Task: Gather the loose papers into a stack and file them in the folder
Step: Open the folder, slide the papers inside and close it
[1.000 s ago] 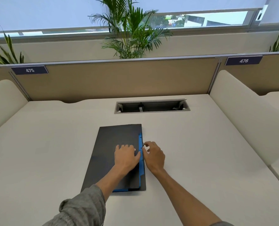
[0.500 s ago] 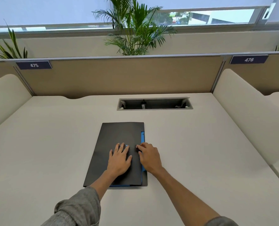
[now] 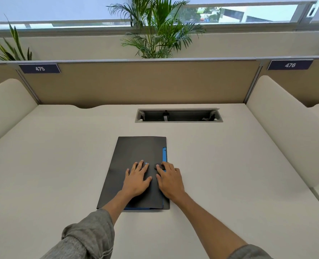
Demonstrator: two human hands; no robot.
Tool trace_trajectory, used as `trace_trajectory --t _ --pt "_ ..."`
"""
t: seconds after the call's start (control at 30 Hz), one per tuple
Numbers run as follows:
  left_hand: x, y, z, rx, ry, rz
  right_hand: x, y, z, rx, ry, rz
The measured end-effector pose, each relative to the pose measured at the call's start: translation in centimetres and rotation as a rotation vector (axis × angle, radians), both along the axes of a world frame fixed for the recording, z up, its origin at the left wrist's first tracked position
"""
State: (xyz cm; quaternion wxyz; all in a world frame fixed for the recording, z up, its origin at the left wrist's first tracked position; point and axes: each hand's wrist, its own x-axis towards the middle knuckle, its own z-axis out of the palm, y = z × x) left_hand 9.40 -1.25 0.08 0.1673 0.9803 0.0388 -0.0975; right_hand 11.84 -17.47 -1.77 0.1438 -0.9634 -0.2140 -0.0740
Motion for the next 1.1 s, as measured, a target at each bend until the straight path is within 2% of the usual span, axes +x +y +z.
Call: trace_trajectory --t 0.2,0.43,0.6,0.67,0.73,0.87,0.97,1.1 --pt "0.1 0.8 -0.1 0.019 -0.006 -0.025 0.2 0.1 0.5 -0.064 -0.042 -0.011" --pt "-0.3 1.0 0.3 0.015 -0.011 -0.022 0.9 1.0 2.0 -0.21 0.02 0.028" --pt "-1.1 1.7 0.9 0.017 -0.009 0.027 0.8 1.2 2.6 -0.216 0.051 0.033" --pt "-1.4 2.3 1.3 0.017 -0.009 0.082 0.8 0.9 2.8 -0.172 0.103 0.046" --pt "-1.8 3.2 1.6 0.025 -0.03 0.181 0.6 0.4 2.9 -0.042 0.189 0.024" --pt "-3.1 4.9 1.7 0.086 -0.064 0.456 -1.2 -0.5 2.8 0.223 0.283 -0.234" --pt "-3.8 5.7 2.0 0.084 -0.064 0.593 -1.9 -0.4 3.1 0.22 0.374 -0.379" --pt "-3.9 6.5 2.4 -0.032 -0.043 0.705 -2.1 0.5 3.2 0.28 0.473 -0.45"
